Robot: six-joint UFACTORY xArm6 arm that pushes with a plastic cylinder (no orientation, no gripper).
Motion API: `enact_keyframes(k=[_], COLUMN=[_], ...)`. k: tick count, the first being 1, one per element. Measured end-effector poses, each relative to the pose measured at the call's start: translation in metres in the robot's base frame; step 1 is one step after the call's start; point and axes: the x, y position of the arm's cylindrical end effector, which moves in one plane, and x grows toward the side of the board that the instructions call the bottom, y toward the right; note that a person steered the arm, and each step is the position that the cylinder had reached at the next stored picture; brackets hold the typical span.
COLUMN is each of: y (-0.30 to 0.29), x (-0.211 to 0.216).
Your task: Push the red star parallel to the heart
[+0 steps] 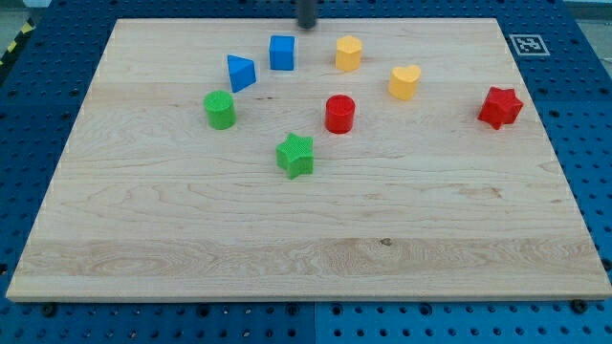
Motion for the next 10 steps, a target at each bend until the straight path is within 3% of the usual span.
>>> enact_keyframes(k=[1,2,3,5,7,8,10], y=[0.074,0.135,0.16,0.178,0.247,0.24,0.234], x=[0.024,0.077,0.151,0.156,0.15,0.155,0.203])
